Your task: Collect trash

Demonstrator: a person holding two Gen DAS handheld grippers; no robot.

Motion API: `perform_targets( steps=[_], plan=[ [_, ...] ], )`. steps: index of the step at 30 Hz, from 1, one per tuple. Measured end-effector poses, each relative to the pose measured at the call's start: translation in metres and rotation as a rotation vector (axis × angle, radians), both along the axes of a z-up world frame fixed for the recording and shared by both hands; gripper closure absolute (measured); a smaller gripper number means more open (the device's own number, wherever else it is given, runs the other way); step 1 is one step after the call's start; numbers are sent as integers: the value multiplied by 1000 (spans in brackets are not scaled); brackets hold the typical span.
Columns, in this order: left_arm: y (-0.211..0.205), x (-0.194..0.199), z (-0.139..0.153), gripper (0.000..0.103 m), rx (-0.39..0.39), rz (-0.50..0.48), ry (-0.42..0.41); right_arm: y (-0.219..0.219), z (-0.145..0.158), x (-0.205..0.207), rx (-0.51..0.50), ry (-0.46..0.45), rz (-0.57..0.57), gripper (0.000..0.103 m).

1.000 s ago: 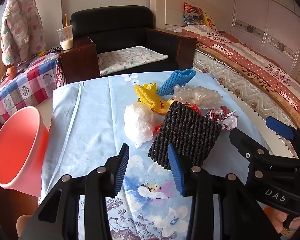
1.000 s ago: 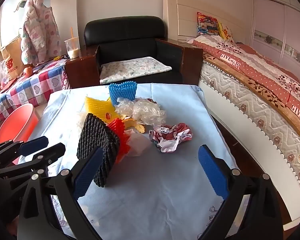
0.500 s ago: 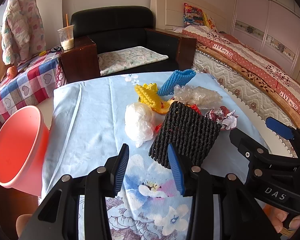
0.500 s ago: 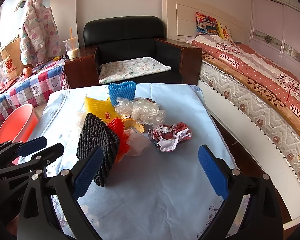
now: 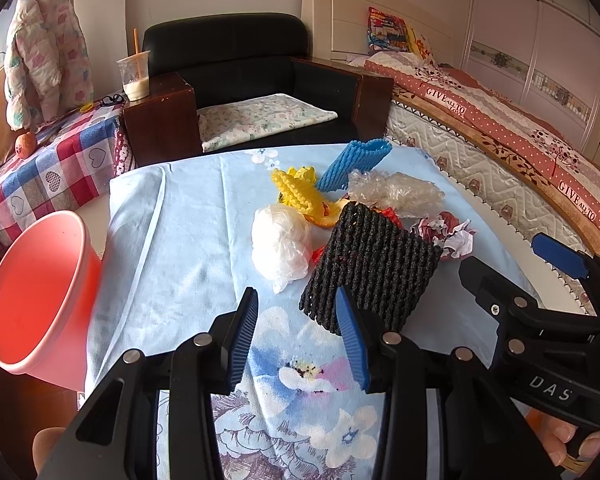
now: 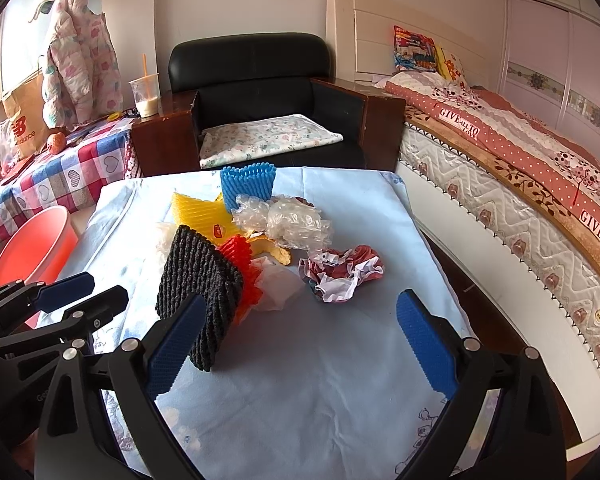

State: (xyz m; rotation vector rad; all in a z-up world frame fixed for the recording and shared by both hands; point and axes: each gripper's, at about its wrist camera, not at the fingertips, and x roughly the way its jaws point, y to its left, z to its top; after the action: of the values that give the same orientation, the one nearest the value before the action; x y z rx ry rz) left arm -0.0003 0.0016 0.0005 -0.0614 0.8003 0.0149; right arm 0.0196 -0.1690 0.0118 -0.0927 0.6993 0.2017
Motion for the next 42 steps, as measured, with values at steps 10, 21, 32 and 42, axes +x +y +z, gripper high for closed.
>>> perform_targets(
  steps=[10,21,32,42],
  plan=[
    [4,-2,0,63,0,-1,0,2,0,-4,-1,4,-6,6],
    [3,-2,0,63,0,0,-2,3,0,-6,-10,-8,17,6],
    [7,-5,2,63,-2,-3,2,5,0,-7,-14,-13,21,6],
    [1,-5,-4,63,-11,-6,25,5,-3,-7,-13,-7,27,11]
  ],
)
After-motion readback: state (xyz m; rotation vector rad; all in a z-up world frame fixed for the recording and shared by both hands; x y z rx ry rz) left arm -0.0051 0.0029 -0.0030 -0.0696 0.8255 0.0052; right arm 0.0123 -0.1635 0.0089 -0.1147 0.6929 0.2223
